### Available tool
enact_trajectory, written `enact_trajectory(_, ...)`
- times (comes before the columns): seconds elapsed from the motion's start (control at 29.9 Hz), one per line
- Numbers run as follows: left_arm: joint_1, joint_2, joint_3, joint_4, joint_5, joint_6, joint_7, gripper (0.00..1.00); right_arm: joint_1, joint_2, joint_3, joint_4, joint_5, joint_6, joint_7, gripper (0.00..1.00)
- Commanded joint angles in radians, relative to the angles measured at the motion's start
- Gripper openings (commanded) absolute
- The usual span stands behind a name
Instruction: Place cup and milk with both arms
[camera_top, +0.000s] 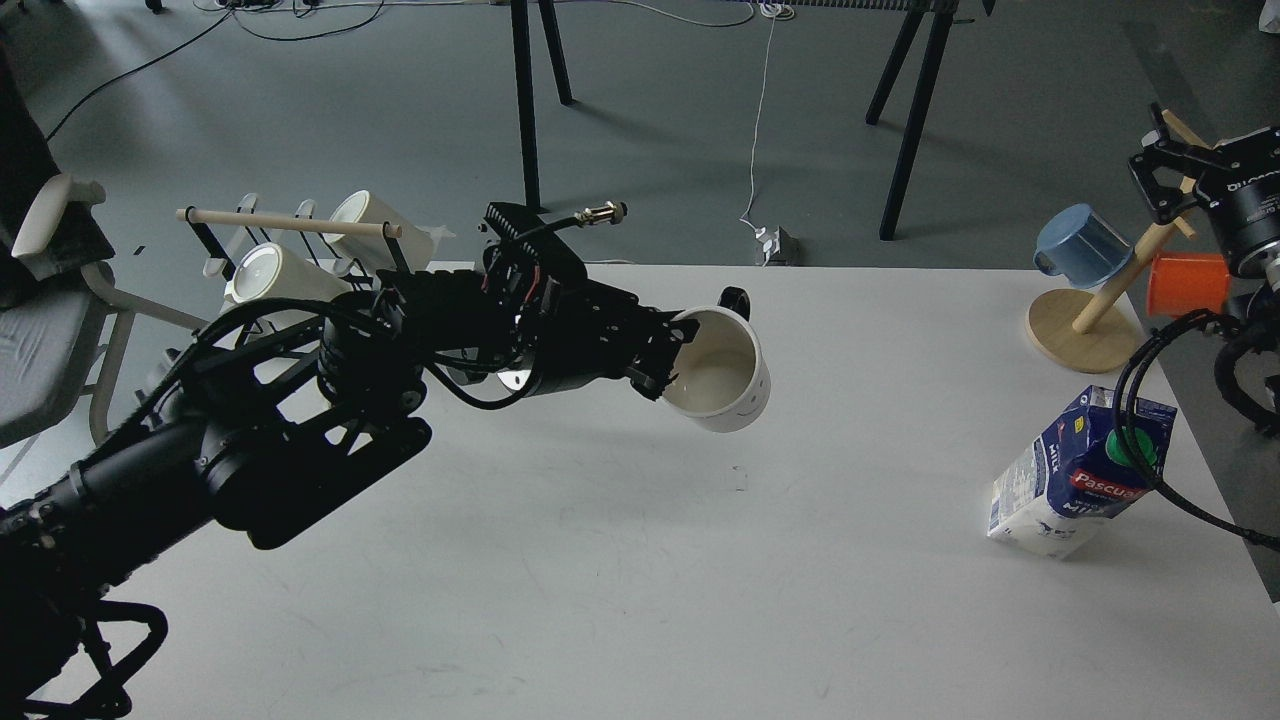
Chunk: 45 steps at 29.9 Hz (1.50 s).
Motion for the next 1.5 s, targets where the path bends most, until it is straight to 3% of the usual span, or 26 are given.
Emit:
enact_trajectory(0.0,0.002,-0.103,0.101,0.08,0.043,0.0,0.032,0.08,0.0,-0.012,0.005,-0.001,-0.002,0.0,0.0,0.99)
enact_trajectory(0.57,0.072,-0.165,0.155,0.189,0.043,0.0,0.035,0.15,-0.009,-0.03,0.005,0.004,0.0,0.0,0.0,0.99)
enact_trajectory(0.87,0.075,-0.151,0.15,0.203,0.043,0.0,0.022,0.36,-0.009,-0.05,0.005,0.007,0.0,0.0,0.0,0.99)
enact_trajectory(1.07,0.069,-0.148,0.129,0.198,0.043,0.0,0.023,0.95,-0.021,-0.058,0.005,0.009,0.003,0.0,0.0,0.99)
enact_trajectory(1.17,0.066,-0.122,0.051,0.189,0.043,0.0,0.022,0.96,-0.047,-0.084,0.009,0.042,0.008,0.0,0.0,0.99)
enact_trajectory(1.34,0.056,-0.057,-0.153,0.163,-0.227,0.0,0.009,0.96,-0.187,-0.104,0.119,0.191,0.011,0.0,-0.003,0.99)
enact_trajectory(1.47,0.045,-0.013,-0.328,0.163,-0.466,0.0,-0.052,0.96,-0.343,-0.13,0.216,0.346,0.012,0.0,-0.003,0.99)
